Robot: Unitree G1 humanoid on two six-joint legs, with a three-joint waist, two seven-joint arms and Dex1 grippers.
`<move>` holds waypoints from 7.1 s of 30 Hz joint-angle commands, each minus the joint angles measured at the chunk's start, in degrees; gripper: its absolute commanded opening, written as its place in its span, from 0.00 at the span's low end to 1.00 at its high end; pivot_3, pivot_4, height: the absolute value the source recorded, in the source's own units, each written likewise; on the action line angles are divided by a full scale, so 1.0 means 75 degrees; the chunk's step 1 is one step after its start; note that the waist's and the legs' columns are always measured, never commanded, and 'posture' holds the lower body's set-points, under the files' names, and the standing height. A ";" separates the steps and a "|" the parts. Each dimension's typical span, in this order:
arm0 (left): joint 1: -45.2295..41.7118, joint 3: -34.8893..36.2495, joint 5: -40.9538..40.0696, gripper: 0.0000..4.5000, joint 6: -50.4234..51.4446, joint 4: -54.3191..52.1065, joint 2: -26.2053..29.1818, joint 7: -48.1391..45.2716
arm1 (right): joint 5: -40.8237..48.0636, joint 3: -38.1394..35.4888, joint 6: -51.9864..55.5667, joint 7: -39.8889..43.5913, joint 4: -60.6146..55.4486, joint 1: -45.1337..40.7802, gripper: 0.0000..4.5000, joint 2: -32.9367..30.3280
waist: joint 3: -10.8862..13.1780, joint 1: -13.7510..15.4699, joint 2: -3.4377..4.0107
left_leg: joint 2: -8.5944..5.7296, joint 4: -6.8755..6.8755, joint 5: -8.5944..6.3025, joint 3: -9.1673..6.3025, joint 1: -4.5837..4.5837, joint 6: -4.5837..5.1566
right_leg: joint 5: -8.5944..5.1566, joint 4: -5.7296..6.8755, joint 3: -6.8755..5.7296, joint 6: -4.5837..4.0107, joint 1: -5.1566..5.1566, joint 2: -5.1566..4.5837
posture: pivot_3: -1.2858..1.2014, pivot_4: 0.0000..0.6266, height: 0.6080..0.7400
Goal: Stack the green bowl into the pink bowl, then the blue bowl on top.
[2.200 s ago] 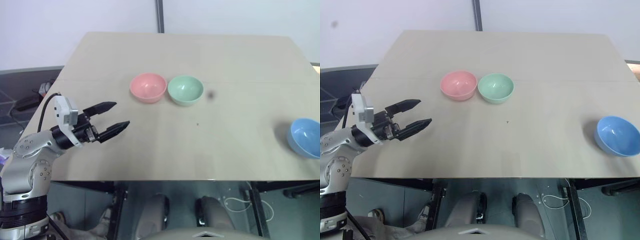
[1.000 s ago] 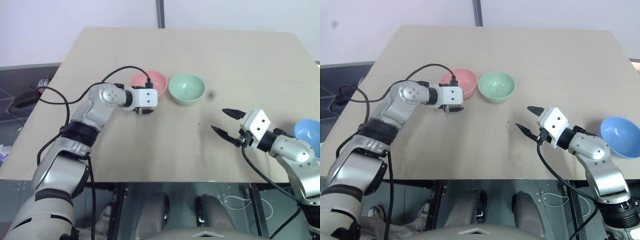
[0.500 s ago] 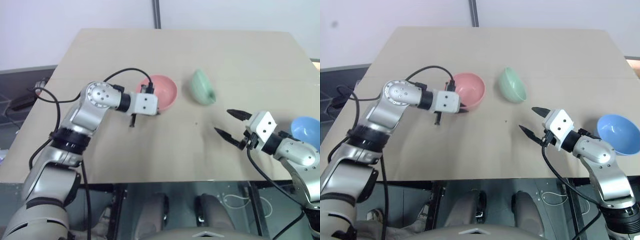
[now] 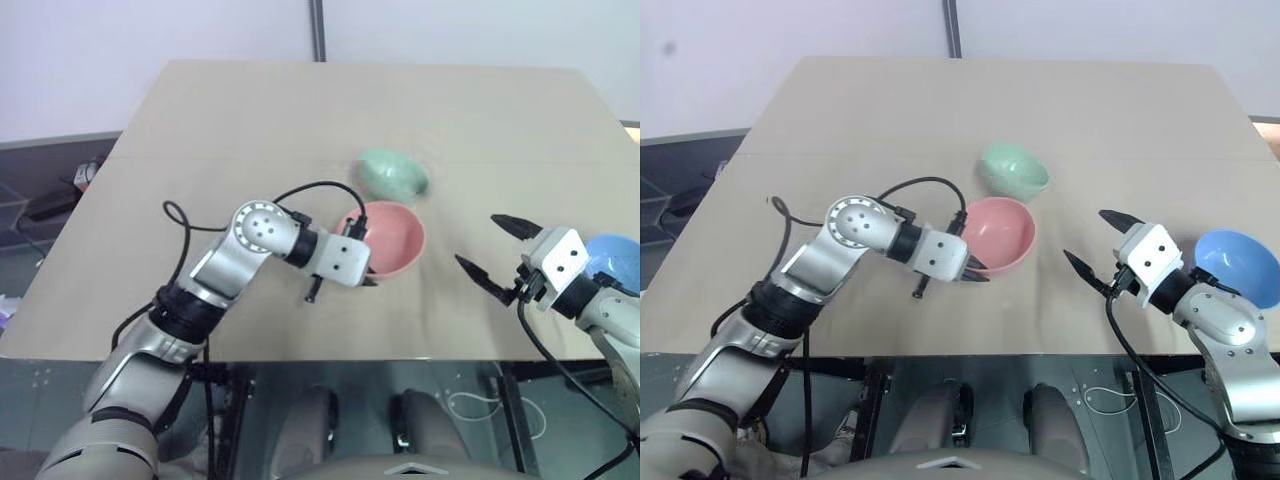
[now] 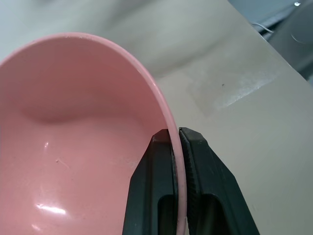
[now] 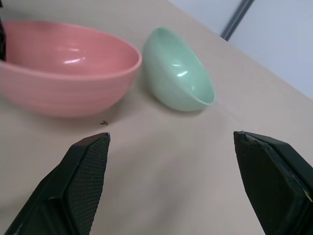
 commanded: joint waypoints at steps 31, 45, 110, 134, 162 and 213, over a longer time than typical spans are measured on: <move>-0.5384 -0.0634 0.4073 0.72 -0.4979 0.8906 -0.1519 0.4765 | 0.0097 0.0136 0.0892 -0.0481 -0.0945 -0.0237 1.00 0.0176 | 0.0012 0.0031 -0.0022 | -0.0033 0.0029 -0.0023 -0.0021 0.0015 0.0038 | -0.0010 -0.0028 -0.0022 0.0020 0.0058 -0.0018 | 0.52 0.24 1.00; -0.5745 -0.1923 0.5948 0.36 -0.6199 0.9934 -0.2249 0.6423 | 0.0252 -0.0409 0.1188 -0.0674 -0.1678 0.0581 1.00 0.0190 | 0.0012 0.0016 -0.0022 | -0.0034 0.0038 -0.0022 -0.0008 -0.0065 0.0036 | -0.0009 -0.0011 -0.0013 0.0025 -0.0025 -0.0027 | 0.52 0.24 1.00; -0.5673 -0.0607 0.4868 0.65 -0.5702 1.0101 -0.2298 0.4530 | 0.2336 -0.3355 0.0005 -0.0855 -0.3231 0.3378 1.00 0.1172 | 0.0008 0.0012 -0.0019 | -0.0033 0.0046 -0.0023 -0.0014 -0.0057 0.0038 | -0.0009 0.0003 -0.0018 0.0027 -0.0018 -0.0029 | 0.52 0.24 1.00; -0.5660 0.0086 0.3819 0.01 -0.6962 0.9796 -0.2146 0.3400 | 0.2325 -0.3534 -0.0082 -0.0703 -0.2909 0.3378 1.00 0.1035 | 0.0008 0.0005 -0.0019 | -0.0031 0.0050 -0.0023 -0.0012 -0.0056 0.0038 | -0.0009 0.0007 -0.0017 0.0027 -0.0018 -0.0029 | 0.52 0.24 1.00; -0.2992 0.0652 -0.0453 0.62 -0.4945 0.4346 -0.1077 -0.1843 | 0.2914 -0.4657 -0.1464 0.0785 -0.2605 0.5628 1.00 0.1603 | 0.0000 -0.0004 -0.0005 | -0.0008 0.0062 -0.0027 -0.0006 0.0067 0.0044 | -0.0011 0.0005 -0.0004 0.0027 0.0103 -0.0014 | 0.52 0.24 1.00; 0.2394 0.4179 -0.5171 1.00 0.2512 -0.1657 -0.0249 0.1267 | -0.0793 -0.1214 0.1587 -0.0365 0.2988 -0.0390 0.30 -0.1598 | -0.0018 -0.0006 0.0035 | 0.0002 0.0046 -0.0026 0.0018 0.0069 0.0042 | -0.0009 -0.0008 0.0024 0.0025 0.0090 -0.0015 | 0.52 0.24 1.00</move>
